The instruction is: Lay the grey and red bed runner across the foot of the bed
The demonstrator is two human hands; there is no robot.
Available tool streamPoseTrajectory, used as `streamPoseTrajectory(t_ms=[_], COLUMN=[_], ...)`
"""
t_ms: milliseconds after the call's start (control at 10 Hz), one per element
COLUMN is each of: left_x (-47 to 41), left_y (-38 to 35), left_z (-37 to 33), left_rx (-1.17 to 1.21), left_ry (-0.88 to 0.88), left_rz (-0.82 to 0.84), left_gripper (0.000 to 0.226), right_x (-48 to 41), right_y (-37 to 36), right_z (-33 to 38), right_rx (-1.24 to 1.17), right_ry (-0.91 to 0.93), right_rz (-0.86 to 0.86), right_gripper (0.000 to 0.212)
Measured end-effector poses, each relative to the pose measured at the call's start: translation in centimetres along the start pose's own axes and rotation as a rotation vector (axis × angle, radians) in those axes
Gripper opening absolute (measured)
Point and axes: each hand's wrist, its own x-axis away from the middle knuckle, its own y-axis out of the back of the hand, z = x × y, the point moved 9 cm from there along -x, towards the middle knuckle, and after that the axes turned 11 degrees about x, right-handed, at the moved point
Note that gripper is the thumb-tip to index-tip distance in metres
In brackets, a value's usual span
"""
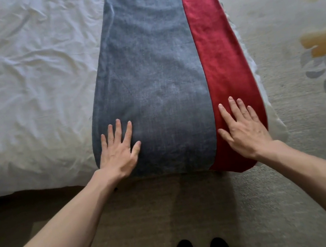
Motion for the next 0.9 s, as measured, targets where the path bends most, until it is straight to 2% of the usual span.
streamPoseTrajectory(t_ms=[100,200,300,400,500,600,700,900], left_x=[-0.3,-0.1,-0.8,-2.1,-2.7,-2.6,-2.2,-1.6], left_y=[-0.9,-0.3,0.6,0.3,-0.1,0.6,1.9,9.7], left_z=[0.9,0.6,-1.7,-4.2,-4.2,-4.6,-5.4,-9.5], left_rx=[-0.005,-0.016,-0.037,-0.065,-0.078,-0.062,0.01,-0.002], left_ry=[0.034,0.034,-0.021,-0.102,-0.075,-0.067,-0.04,-0.135], left_rz=[0.063,0.009,-0.054,-0.006,0.053,0.039,0.032,-0.069], left_gripper=[0.064,0.068,0.072,0.07,0.067,0.067,0.065,0.061], right_x=[0.0,-0.2,-0.8,-1.5,-1.5,-1.5,-1.4,-0.2], right_y=[-1.5,-1.5,-0.3,-0.1,-0.6,-0.2,1.5,8.5], right_z=[-0.7,-0.5,0.3,0.8,0.6,0.7,1.5,3.6], right_rx=[0.02,-0.022,-0.034,-0.006,-0.016,-0.045,-0.082,-0.072], right_ry=[-0.012,-0.055,-0.069,-0.011,-0.011,-0.035,-0.062,0.009], right_rz=[0.069,0.073,-0.001,0.014,0.068,0.111,0.136,0.104], right_gripper=[0.068,0.068,0.07,0.07,0.069,0.069,0.07,0.069])
